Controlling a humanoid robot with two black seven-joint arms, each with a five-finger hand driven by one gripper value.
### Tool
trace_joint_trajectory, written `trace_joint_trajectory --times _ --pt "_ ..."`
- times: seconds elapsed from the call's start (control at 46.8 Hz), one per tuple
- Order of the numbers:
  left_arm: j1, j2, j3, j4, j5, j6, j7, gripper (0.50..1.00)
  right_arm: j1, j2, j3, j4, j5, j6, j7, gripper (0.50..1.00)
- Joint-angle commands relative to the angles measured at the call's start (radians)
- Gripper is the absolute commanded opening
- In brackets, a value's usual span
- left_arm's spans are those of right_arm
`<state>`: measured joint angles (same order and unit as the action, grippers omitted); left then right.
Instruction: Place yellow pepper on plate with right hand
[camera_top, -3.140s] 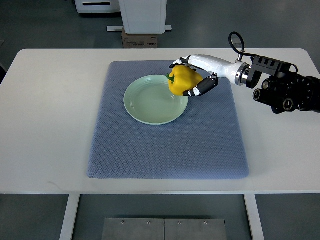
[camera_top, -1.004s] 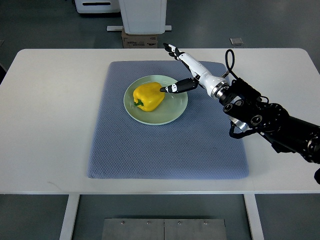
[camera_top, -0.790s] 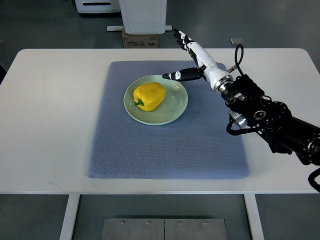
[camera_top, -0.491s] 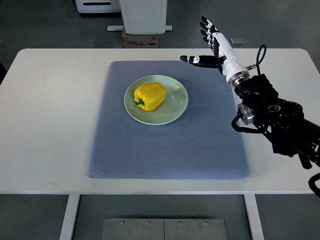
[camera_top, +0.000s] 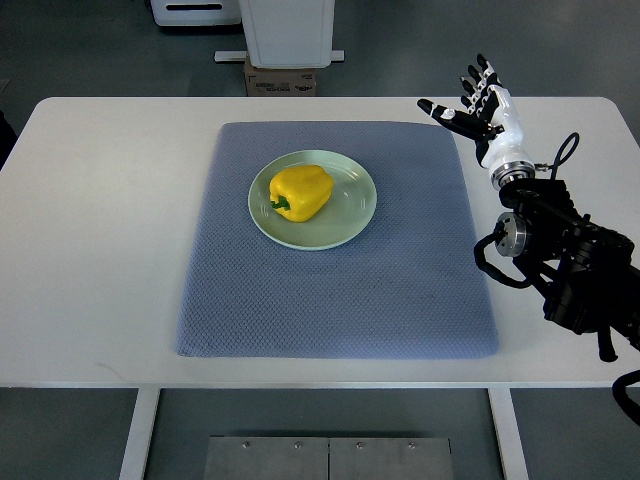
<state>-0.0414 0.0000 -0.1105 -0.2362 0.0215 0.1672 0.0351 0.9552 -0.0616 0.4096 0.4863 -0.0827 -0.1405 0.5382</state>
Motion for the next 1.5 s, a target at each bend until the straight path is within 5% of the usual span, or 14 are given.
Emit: trace_joint_trajectory --times 0.0,0.299,0.513,1.474 --pt "0.0 0.0 0.0 0.0 0.0 0.0 0.0 1.0 -0.012 0.0 0.005 0.0 0.009 0.007 -0.018 1.0" --pt "0.0 0.0 0.0 0.0 0.0 0.0 0.0 1.0 -0.029 0.002 0.034 -0.009 0.021 0.093 -0.118 1.0" --pt "0.0 0.0 0.0 0.0 0.0 0.0 0.0 1.0 -0.036 0.012 0.113 -0.133 0.087 0.197 -0.129 1.0" --pt "0.0 0.0 0.0 0.0 0.0 0.0 0.0 1.0 -0.053 0.008 0.123 -0.21 0.093 0.222 -0.115 1.0"
